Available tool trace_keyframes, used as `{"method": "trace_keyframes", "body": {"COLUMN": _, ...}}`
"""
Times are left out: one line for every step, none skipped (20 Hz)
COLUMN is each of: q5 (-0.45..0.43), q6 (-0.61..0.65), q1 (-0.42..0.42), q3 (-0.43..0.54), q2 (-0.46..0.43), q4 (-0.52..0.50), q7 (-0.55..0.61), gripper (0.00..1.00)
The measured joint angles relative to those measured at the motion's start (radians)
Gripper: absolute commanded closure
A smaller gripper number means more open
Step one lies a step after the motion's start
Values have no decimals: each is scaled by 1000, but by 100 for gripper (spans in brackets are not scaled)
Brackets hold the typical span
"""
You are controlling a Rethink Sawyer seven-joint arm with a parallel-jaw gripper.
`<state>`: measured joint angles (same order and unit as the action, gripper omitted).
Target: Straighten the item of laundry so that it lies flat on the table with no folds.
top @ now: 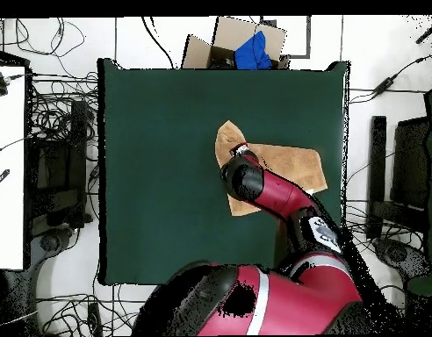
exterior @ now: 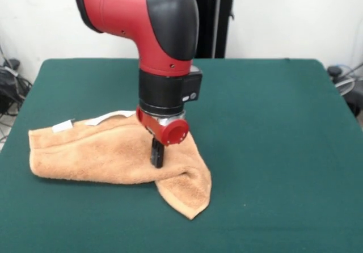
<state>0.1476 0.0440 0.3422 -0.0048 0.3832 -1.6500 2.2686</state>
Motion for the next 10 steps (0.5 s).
{"method": "trace_keyframes", "body": {"q5": 13, "q6": 0, "q1": -5, "q3": 0, "q2": 3, "q4": -10, "q7": 0, "gripper": 100}}
{"method": "trace_keyframes", "body": {"q5": 22, "q6": 1, "q1": -8, "q3": 0, "q2": 5, "q4": -16, "q7": 0, "gripper": 100}}
{"method": "trace_keyframes", "body": {"q5": 26, "q6": 1, "q1": -10, "q3": 0, "q2": 7, "q4": -19, "q7": 0, "gripper": 100}}
{"method": "trace_keyframes", "body": {"q5": 38, "q6": 5, "q1": -15, "q3": 0, "q2": 11, "q4": -30, "q7": 0, "gripper": 100}}
{"method": "trace_keyframes", "body": {"q5": 51, "q6": 10, "q1": -20, "q3": 1, "q2": 17, "q4": -43, "q7": 0, "gripper": 100}}
{"method": "trace_keyframes", "body": {"q5": 57, "q6": 13, "q1": -22, "q3": 1, "q2": 19, "q4": -50, "q7": 0, "gripper": 100}}
{"method": "trace_keyframes", "body": {"q5": 63, "q6": 16, "q1": -23, "q3": 1, "q2": 21, "q4": -57, "q7": 0, "gripper": 100}}
{"method": "trace_keyframes", "body": {"q5": 78, "q6": 24, "q1": -25, "q3": 2, "q2": 27, "q4": -78, "q7": 0, "gripper": 100}}
{"method": "trace_keyframes", "body": {"q5": 84, "q6": 27, "q1": -25, "q3": 2, "q2": 30, "q4": -85, "q7": 0, "gripper": 100}}
{"method": "trace_keyframes", "body": {"q5": 87, "q6": 30, "q1": -25, "q3": 2, "q2": 32, "q4": -91, "q7": 0, "gripper": 100}}
